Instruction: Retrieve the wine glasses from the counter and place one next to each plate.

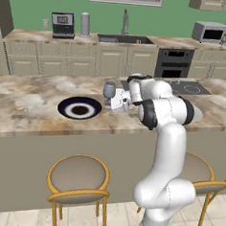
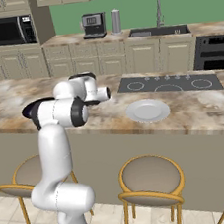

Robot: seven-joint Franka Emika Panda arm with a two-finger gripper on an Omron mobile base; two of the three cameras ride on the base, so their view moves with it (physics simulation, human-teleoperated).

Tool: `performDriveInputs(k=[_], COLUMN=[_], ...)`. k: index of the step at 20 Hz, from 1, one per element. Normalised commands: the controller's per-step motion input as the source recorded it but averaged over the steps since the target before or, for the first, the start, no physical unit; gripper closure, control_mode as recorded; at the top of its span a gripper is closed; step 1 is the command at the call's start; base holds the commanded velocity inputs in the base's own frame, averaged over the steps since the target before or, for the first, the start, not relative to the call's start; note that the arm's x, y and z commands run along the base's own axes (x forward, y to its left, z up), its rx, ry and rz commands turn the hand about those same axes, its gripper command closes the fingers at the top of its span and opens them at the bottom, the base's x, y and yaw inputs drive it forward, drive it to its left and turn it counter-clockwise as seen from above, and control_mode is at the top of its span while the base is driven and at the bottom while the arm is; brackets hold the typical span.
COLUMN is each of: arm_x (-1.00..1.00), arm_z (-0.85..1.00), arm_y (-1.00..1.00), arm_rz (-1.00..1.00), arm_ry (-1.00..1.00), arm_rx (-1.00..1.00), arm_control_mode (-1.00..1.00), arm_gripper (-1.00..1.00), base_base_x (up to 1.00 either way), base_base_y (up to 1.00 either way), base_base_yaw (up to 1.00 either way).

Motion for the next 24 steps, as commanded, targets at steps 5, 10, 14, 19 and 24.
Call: performDriveInputs(k=[5,10,14,19,24], arm_x=[0.03,0.00,0.00,0.00,0.00], arm_z=[-0.19,-0.17,-0.11,0.00,0.01], arm_y=[0.00,0.00,-0.04,-0.11,-0.28], arm_rz=[0.00,0.00,0.00,0.00,-0.02], arm_ry=[0.00,0.00,0.00,0.00,0.00], arm_rx=[0.00,-0.01,0.00,0.00,0.01], arm_control_mode=[-1.00,-1.00,-1.00,-1.00,-1.00], arm_gripper=[1.00,-1.00,-1.00,-1.00,-1.00], base_base_x=[0.00,0.00,0.00,0.00,0.00], base_base_y=[0.00,0.00,0.00,0.00,0.00], base_base_yaw=[0.00,0.00,0.00,0.00,0.00])
